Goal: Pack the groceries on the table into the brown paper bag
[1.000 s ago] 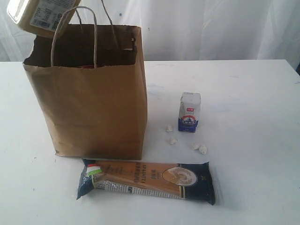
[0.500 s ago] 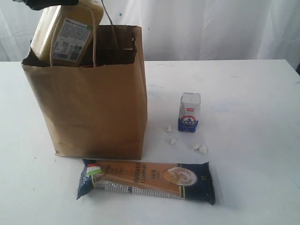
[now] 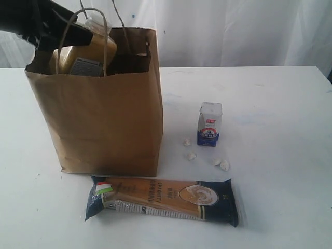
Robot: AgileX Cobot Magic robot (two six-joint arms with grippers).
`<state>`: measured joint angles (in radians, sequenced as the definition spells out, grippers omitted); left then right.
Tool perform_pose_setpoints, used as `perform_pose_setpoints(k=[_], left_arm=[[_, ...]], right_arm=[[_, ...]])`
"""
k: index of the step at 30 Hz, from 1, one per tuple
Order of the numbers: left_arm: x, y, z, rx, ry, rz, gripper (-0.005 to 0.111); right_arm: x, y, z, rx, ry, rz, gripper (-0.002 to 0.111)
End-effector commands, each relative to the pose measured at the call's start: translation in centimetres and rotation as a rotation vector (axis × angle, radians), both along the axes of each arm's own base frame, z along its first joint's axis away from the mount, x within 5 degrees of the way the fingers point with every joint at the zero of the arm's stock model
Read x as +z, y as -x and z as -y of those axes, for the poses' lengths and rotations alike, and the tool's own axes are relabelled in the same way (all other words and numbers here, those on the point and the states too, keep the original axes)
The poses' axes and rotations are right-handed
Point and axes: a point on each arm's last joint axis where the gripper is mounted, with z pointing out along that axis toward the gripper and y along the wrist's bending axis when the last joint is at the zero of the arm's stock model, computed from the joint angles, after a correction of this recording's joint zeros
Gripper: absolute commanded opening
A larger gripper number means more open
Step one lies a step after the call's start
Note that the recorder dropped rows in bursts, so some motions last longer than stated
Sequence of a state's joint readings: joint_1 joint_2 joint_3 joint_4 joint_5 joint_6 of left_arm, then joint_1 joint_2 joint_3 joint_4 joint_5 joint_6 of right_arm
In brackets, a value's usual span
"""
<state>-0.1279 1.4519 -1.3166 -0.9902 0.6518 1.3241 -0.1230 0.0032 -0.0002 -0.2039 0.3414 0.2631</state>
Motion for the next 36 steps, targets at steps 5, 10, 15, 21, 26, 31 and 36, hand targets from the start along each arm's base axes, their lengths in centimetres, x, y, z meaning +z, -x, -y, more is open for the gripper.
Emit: perform_pose_setpoints(k=[5,10,15,21,26,31,36], left_arm=[[1.7,0.1,0.4,0.038,0.199,0.003,0.072],[1.9,0.1,0.5,0.054,0.248,-0.033,0.073],[1.9,0.1,0.5,0.059,0.255,-0.043,0.073],[1.9,0.1,0.5,0.059,0.255,-0.043,0.073],[2.4,0.4,0.3,0.074,0.253,-0.012,0.073],[5.0,2.0,-1.0,0.191,0.193,0.15,0.067],[6.8,7.6,-3.6,0.318,-0.11,0.153,0.005]], right_arm=[[0.1,0.0,0.0,-0.005,0.002,0.009,0.0],[0.1,0.0,0.0,-0.005,0.002,0.009,0.0],[0.1,0.0,0.0,-0.005,0.002,0.009,0.0],[0.1,0.0,0.0,-0.005,0.002,0.009,0.0],[0.1,0.0,0.0,-0.005,0.002,0.009,0.0],[0.1,0.0,0.0,-0.005,0.002,0.009,0.0],[0.1,0.0,0.0,-0.005,0.002,0.009,0.0]])
